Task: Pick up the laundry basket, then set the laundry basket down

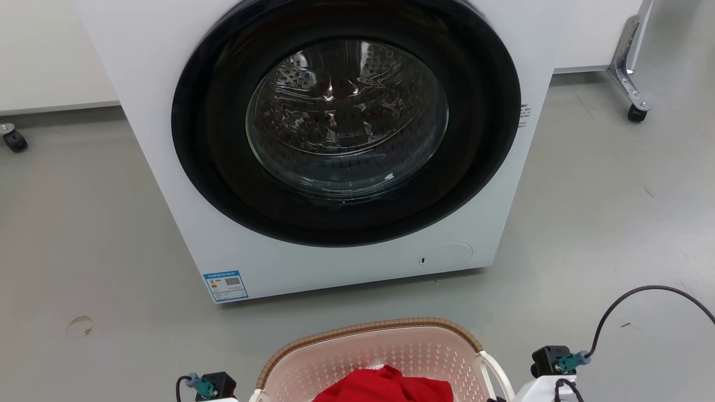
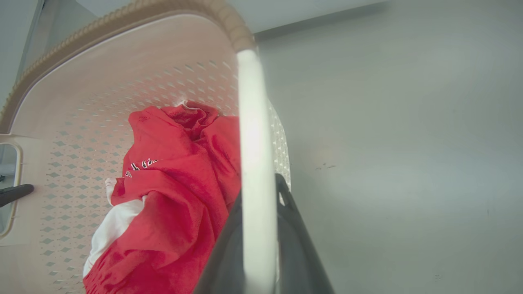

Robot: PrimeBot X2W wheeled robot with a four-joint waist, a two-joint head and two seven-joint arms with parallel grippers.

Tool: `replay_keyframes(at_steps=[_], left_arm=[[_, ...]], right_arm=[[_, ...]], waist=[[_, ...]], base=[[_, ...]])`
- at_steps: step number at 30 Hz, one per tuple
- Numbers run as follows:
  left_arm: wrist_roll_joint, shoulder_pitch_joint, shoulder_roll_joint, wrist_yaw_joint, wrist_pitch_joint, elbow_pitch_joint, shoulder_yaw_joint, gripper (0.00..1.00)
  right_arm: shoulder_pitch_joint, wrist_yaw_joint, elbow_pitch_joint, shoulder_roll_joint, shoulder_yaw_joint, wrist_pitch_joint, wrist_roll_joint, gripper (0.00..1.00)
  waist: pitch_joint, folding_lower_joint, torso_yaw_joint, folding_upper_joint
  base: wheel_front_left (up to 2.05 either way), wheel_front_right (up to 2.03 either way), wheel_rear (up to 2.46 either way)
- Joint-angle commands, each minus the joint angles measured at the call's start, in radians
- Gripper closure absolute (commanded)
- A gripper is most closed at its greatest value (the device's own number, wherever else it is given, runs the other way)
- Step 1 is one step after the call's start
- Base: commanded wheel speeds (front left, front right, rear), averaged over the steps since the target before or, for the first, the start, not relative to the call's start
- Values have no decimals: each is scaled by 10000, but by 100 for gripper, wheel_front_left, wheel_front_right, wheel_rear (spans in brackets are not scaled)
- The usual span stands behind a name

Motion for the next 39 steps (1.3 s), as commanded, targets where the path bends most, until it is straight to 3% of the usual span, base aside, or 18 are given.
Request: replay_keyframes(at_steps=[1,39], left_arm=[[-20,-265,1114,92,-74,492,182,100],[-111,-317,1052,92,-104,485,103,100]], right_arm=[[-369,-53,464,-950,-99,-179,130,100],[-404,-53,538,-950,-46,-163,132,100]], waist=[[3,0,0,-1],[82,0,22,-1]], base=[[0,0,0],[0,0,0]])
